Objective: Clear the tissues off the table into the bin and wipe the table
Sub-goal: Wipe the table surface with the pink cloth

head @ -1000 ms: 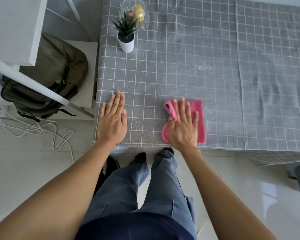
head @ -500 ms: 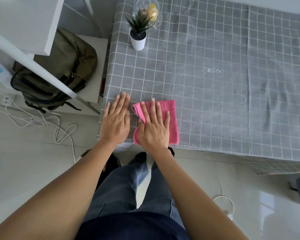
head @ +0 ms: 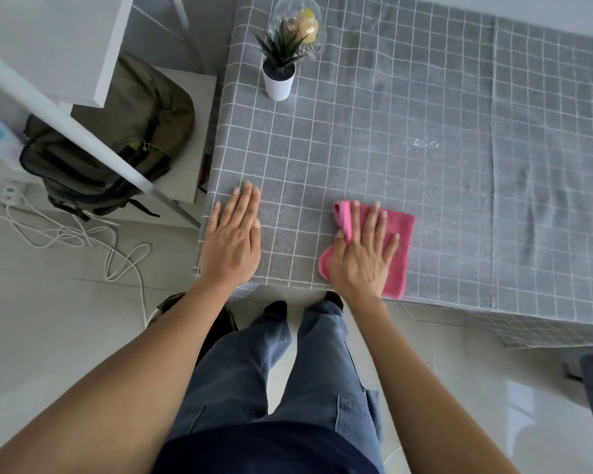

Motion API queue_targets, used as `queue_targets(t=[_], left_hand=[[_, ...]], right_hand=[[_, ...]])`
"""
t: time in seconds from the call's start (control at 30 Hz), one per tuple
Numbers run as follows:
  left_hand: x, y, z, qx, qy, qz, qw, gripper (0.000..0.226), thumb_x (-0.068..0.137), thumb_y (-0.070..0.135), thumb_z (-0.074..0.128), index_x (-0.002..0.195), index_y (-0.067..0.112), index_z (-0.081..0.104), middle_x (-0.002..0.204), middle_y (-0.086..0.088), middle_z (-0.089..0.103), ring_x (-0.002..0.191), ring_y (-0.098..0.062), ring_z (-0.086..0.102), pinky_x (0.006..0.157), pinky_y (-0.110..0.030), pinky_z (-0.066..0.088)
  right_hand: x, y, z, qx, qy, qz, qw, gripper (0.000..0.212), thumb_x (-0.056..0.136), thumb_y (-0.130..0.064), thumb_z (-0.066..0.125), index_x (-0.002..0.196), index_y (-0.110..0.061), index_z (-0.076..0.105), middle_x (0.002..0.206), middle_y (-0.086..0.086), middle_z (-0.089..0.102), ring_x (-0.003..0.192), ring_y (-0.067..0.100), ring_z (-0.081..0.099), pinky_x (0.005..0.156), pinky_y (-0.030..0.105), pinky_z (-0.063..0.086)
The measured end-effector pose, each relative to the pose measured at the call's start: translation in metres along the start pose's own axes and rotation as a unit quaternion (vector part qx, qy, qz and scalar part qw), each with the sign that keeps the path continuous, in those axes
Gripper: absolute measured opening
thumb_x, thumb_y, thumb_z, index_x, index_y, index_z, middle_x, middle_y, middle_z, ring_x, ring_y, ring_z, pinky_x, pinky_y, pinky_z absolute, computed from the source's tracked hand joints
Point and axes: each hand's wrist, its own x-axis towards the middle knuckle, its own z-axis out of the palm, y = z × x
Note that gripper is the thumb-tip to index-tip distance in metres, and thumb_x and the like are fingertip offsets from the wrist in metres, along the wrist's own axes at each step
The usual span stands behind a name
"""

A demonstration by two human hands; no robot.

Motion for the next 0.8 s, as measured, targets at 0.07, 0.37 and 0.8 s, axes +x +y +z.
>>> queue_targets(t=[0.07, 0.37, 0.8], left_hand=[[0.0, 0.0, -0.001, -0.004, -0.001, 0.001, 1.0, 0.055, 0.1, 0.03, 0.009, 0.154, 0.018, 0.003, 0.16, 0.005, -0.002, 0.148, -0.009, -0.005, 0.122, -0.036, -0.001], [0.0, 0.0, -0.002, -0.005, -0.003, 0.006, 1.0, 0.055, 0.101, 0.03, 0.01, 0.154, 0.018, 0.007, 0.161, 0.003, 0.003, 0.148, -0.01, -0.003, 0.122, -0.038, 0.002], [-0.001, -0.001, -0.001, -0.006, -0.005, 0.007, 1.0, 0.057, 0.099, 0.029, 0.013, 0.154, 0.017, 0.007, 0.162, 0.002, 0.002, 0.149, -0.011, -0.002, 0.123, -0.038, 0.003]], right_hand=[[-0.002, -0.031, 0.006, -0.005, -0.01, -0.063, 0.998, 0.062, 0.095, -0.042, 0.006, 0.149, -0.031, -0.02, 0.158, 0.005, -0.022, 0.144, 0.023, -0.023, 0.114, 0.05, -0.018], [-0.001, -0.039, 0.01, 0.001, -0.015, -0.137, 0.991, 0.058, 0.101, -0.049, 0.012, 0.151, -0.033, -0.014, 0.159, 0.004, -0.02, 0.145, 0.023, -0.021, 0.113, 0.05, -0.019], [-0.019, -0.075, 0.017, 0.028, -0.026, -0.138, 0.99, 0.057, 0.1, -0.048, 0.012, 0.151, -0.035, -0.011, 0.159, 0.005, -0.018, 0.146, 0.021, -0.019, 0.115, 0.048, -0.018]])
